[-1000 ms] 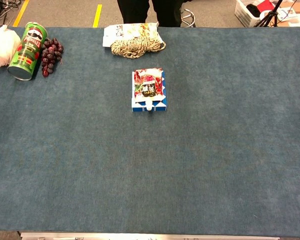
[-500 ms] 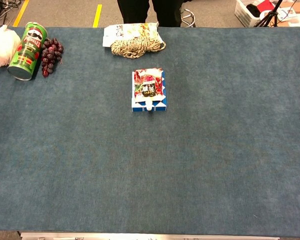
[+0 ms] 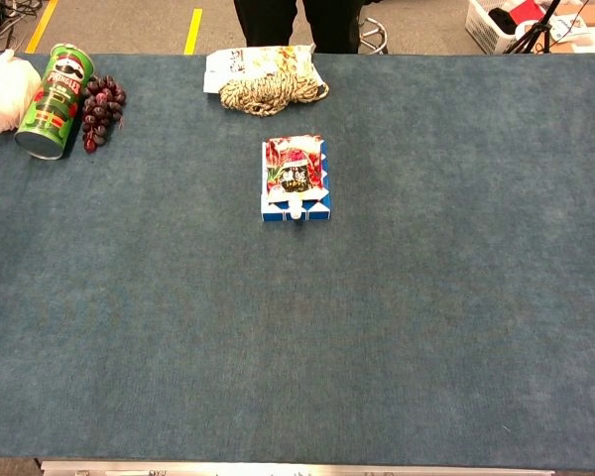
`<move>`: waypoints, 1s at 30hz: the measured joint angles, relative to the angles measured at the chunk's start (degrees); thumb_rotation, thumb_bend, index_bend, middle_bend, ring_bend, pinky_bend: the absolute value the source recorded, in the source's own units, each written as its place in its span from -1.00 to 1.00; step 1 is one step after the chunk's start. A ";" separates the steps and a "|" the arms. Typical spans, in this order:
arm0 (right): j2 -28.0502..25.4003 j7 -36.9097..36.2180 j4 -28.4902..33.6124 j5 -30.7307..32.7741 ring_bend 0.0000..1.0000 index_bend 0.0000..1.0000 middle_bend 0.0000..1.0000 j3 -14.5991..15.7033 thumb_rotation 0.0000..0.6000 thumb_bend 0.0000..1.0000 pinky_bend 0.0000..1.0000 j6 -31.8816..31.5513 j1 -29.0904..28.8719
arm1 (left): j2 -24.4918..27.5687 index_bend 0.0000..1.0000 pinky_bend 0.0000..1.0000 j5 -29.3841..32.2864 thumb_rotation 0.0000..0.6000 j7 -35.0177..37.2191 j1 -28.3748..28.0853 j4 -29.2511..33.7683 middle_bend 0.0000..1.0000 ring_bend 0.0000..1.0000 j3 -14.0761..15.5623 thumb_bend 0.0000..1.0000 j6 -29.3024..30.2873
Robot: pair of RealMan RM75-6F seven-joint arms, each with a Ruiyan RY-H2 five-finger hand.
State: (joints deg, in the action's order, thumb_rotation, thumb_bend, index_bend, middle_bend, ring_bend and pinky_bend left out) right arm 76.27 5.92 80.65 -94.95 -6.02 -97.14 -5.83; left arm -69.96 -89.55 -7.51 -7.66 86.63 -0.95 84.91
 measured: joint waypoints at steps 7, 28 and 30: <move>-1.84 -10.68 1.19 -2.53 -0.69 -1.00 -1.00 2.36 1.00 1.00 0.88 1.80 -1.08 | 0.00 -0.26 -0.08 0.19 1.00 -0.02 0.00 -0.01 -0.79 -0.72 -0.07 0.09 -0.05; -6.24 -62.31 5.20 -22.30 -0.63 -1.00 -1.00 14.04 1.00 1.00 0.92 6.27 -16.31 | 0.19 -0.26 -0.08 0.42 1.00 0.03 0.04 0.24 -0.79 -0.72 -0.01 0.09 -0.24; -5.78 -65.20 5.21 -22.69 -0.63 -1.00 -1.00 14.26 1.00 1.00 0.92 6.63 -17.92 | 0.22 -0.26 -0.08 0.34 1.00 -0.01 0.07 0.32 -0.79 -0.72 0.04 0.09 -0.19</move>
State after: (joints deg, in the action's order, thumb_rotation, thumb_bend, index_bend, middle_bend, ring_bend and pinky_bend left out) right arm 70.49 -59.28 85.86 -117.64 8.24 -90.51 -23.75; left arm -69.74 -89.21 -7.51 -7.60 86.95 -0.91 84.71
